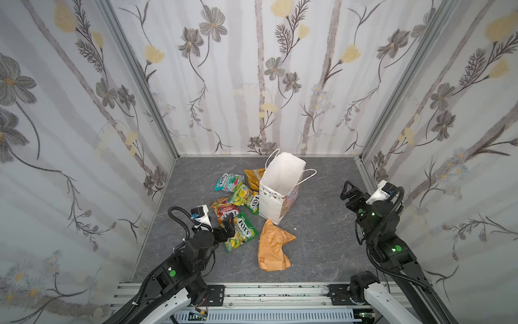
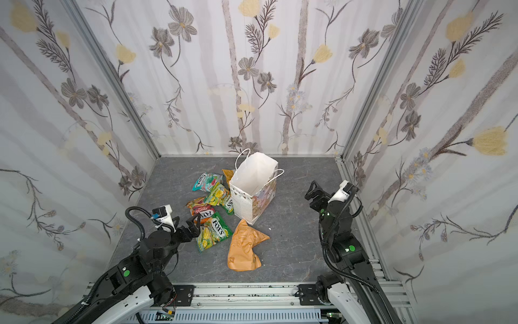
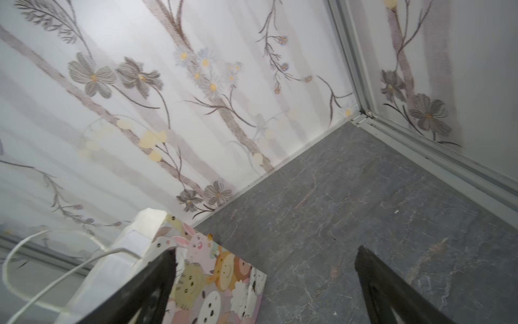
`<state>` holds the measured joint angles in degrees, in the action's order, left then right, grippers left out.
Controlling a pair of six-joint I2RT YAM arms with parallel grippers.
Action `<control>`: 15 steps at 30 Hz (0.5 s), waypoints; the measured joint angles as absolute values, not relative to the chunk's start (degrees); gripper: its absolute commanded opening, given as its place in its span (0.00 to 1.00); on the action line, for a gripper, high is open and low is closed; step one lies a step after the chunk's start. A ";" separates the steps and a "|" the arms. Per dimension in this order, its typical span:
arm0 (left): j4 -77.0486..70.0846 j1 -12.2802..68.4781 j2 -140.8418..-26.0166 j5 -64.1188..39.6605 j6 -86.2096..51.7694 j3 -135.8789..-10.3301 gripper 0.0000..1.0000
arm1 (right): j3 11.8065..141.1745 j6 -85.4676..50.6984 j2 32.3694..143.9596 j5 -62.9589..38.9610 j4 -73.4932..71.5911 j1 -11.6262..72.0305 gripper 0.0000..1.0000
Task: Take the snacks out of the paper bag
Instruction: Place the snack at the bottom-center of the table, then reset both arms
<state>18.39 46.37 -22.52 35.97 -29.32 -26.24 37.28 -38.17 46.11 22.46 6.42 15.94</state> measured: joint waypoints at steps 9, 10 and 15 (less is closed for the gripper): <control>-7.77 36.10 -30.76 53.76 -6.63 -15.94 0.95 | 22.04 -34.54 48.36 23.22 -7.29 4.89 1.00; -11.07 34.89 -31.64 54.13 -4.49 -14.33 0.94 | 20.62 -33.74 49.21 23.73 -9.37 3.99 1.00; -25.65 25.47 -36.88 50.68 1.43 -5.89 0.96 | 15.84 -28.32 56.82 24.51 -19.90 1.17 1.00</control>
<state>-25.65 25.47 -36.88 50.68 1.43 -5.89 15.84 -28.32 56.82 24.51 -19.90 1.17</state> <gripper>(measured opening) 0.955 0.995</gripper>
